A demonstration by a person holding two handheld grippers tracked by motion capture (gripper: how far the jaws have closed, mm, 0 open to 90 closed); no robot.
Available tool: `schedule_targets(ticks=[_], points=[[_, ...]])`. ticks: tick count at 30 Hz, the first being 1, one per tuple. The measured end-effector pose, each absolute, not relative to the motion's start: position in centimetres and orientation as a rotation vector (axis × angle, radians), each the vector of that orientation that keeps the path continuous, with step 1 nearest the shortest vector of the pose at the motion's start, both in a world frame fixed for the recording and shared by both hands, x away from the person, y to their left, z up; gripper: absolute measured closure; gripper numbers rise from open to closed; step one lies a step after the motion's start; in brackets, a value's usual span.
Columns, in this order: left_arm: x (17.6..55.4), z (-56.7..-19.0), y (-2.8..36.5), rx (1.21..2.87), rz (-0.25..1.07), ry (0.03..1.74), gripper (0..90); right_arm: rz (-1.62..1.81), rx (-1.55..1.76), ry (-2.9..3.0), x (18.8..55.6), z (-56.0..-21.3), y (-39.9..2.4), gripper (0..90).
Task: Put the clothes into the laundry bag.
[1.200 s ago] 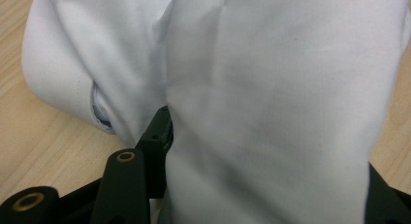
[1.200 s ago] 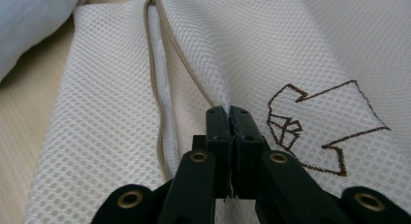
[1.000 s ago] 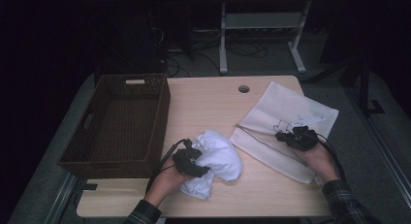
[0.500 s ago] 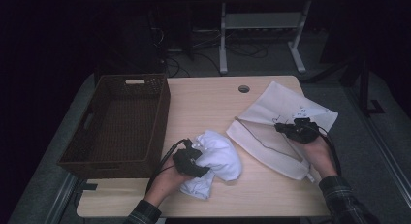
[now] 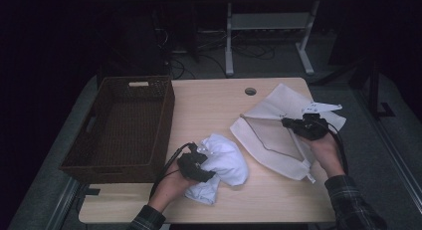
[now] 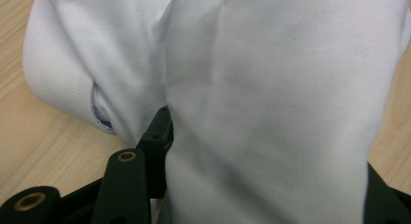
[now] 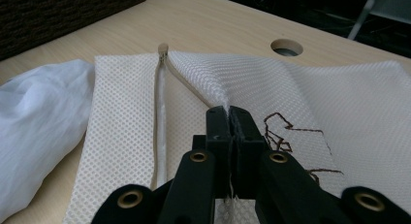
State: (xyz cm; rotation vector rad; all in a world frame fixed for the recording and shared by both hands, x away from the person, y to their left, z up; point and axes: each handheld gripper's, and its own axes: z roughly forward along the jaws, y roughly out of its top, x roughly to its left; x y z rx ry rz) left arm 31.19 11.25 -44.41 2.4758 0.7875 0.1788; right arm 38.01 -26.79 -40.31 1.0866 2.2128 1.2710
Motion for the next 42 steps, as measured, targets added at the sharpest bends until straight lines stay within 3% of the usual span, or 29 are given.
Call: schedule_targets(ticks=[10,42], points=[[31.1,-43.6,11.5,2.472,0.194,0.761,60.3,1.284,1.072,2.213,38.4,-40.0,-26.1,87.3],[31.3,-39.2,8.7,2.376,0.173,0.658,60.7,1.267,1.018,2.305,38.1,-40.7,-24.3,87.2]])
